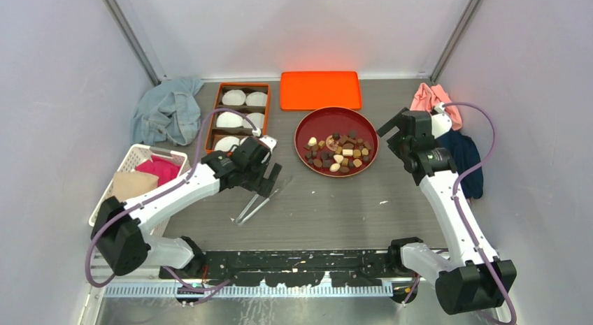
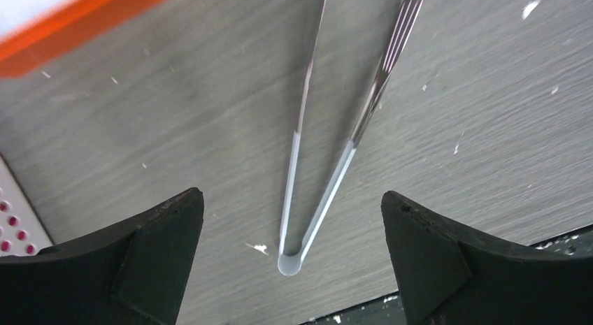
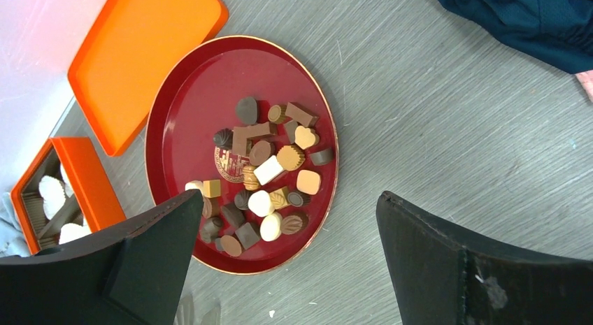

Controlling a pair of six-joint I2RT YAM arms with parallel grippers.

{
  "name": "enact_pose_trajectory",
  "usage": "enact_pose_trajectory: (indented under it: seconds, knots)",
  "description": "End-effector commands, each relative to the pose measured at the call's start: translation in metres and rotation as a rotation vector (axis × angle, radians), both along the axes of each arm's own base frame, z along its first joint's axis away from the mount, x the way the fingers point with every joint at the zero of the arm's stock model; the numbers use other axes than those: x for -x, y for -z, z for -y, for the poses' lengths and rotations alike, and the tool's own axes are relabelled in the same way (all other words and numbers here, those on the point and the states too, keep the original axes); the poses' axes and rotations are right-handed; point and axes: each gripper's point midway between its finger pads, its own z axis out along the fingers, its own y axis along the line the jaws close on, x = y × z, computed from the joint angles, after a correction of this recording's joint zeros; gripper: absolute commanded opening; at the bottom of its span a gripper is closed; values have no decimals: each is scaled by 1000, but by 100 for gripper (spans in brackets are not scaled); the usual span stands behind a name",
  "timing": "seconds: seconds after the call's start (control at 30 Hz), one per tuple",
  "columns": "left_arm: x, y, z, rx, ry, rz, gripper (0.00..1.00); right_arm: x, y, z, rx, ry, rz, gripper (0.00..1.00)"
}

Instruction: Pack the chocolate

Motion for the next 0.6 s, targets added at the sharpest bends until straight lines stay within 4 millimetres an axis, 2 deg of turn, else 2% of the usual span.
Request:
enact_pose_trajectory:
  seconds: [0.0,0.13,0.37,0.5,0.57]
  knots:
    - [26,35,-5,-34,-35,-155,99,3,-11,6,18,23,33,100]
    - [45,62,-2,-2,-54,-242,99,5,-10,7,20,26,36,100]
    - [31,84,7,-28,-106,-246,100,2,-6,2,-1,13,30,100]
    - [24,101,18,27,-128,-230,94,5,-8,4,7,19,32,100]
    - [22,110,17,31,-126,-208,90,8,-9,6,14,19,32,100]
